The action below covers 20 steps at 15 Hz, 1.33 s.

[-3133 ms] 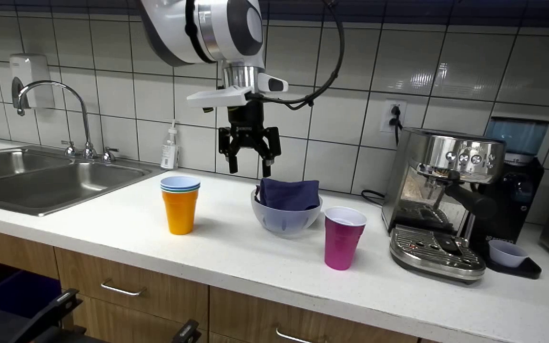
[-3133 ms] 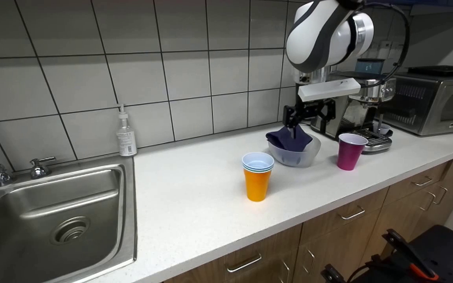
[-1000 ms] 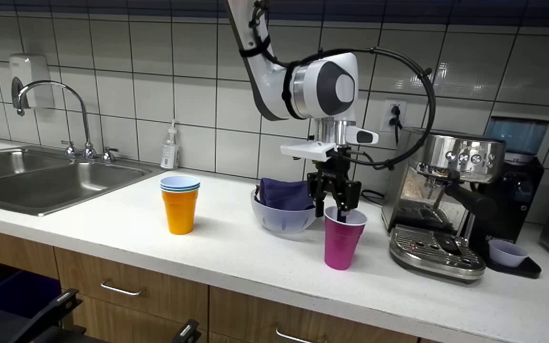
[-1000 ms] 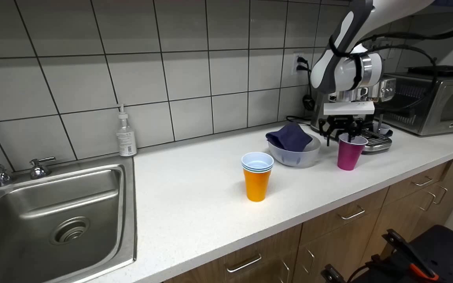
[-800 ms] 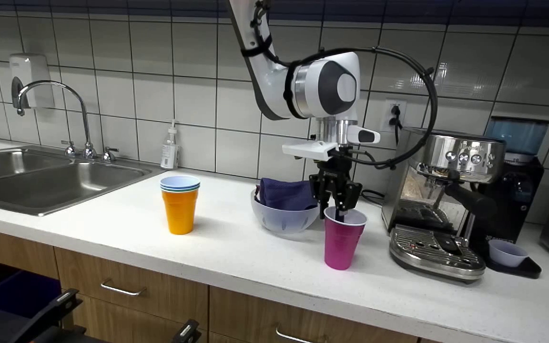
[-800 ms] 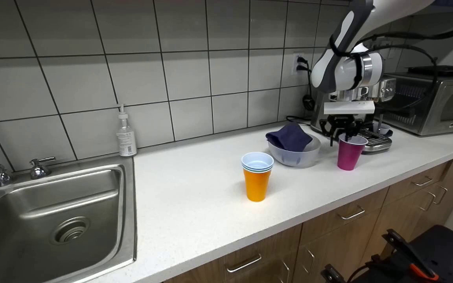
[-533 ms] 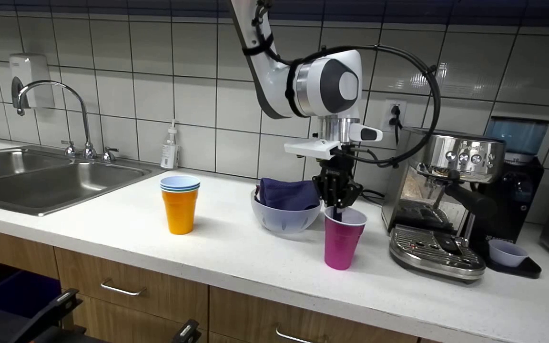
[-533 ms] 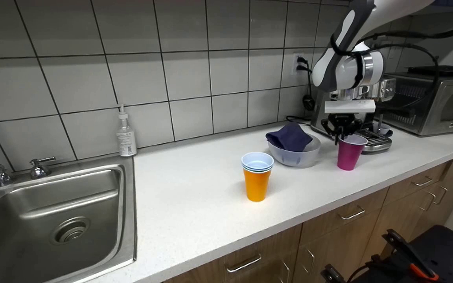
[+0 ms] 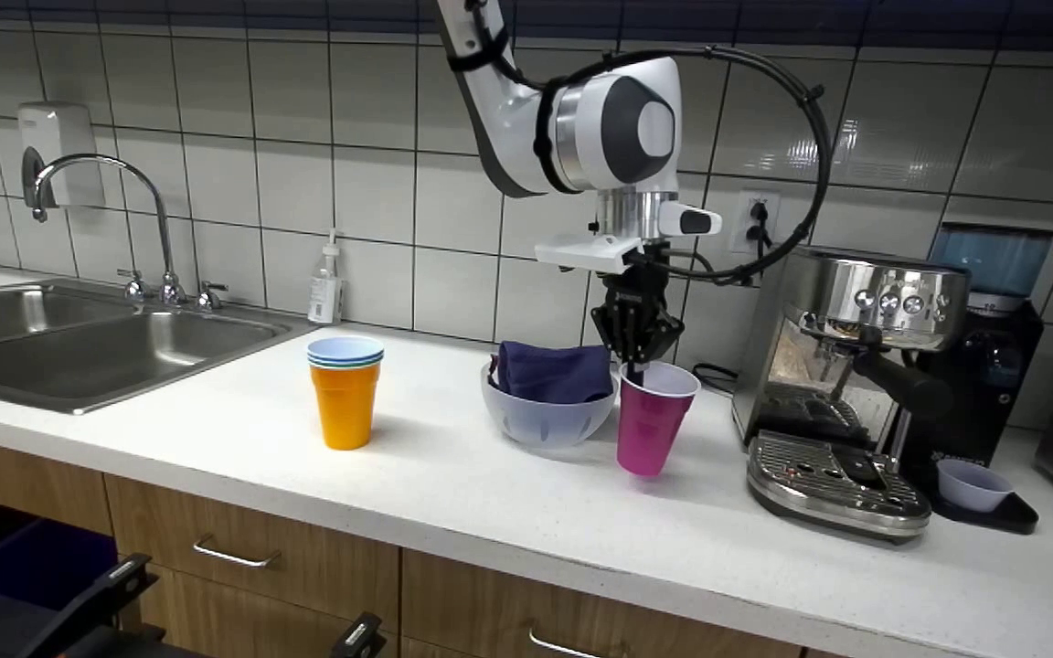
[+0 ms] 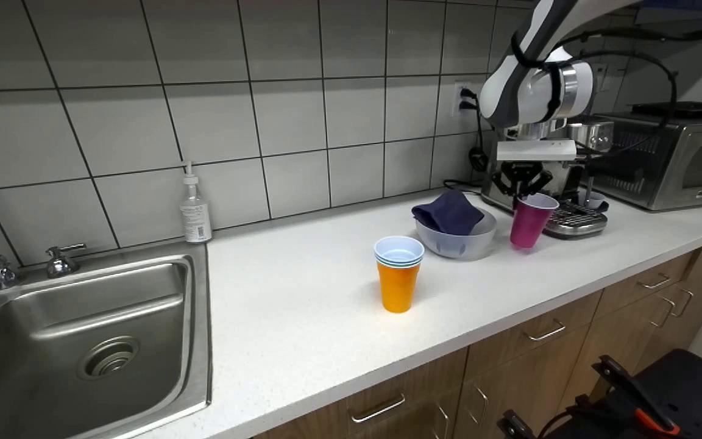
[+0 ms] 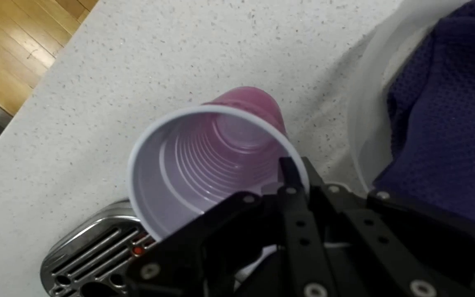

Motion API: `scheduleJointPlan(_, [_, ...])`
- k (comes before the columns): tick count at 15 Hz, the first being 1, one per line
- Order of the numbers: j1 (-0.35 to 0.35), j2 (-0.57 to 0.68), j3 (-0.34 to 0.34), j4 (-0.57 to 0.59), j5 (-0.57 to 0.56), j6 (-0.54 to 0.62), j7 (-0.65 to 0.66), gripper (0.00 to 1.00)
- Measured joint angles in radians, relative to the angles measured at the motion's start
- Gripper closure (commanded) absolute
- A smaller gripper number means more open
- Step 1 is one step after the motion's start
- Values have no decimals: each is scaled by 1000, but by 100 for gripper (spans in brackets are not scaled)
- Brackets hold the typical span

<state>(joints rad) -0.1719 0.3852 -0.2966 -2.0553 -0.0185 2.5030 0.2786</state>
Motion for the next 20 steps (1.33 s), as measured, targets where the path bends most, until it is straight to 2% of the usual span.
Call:
scheduleJointPlan(10, [122,-255,71,-142,-50,-1,30,99])
scheduleJointPlan(20, [158,-419,223,-225,-106,-15,78,99])
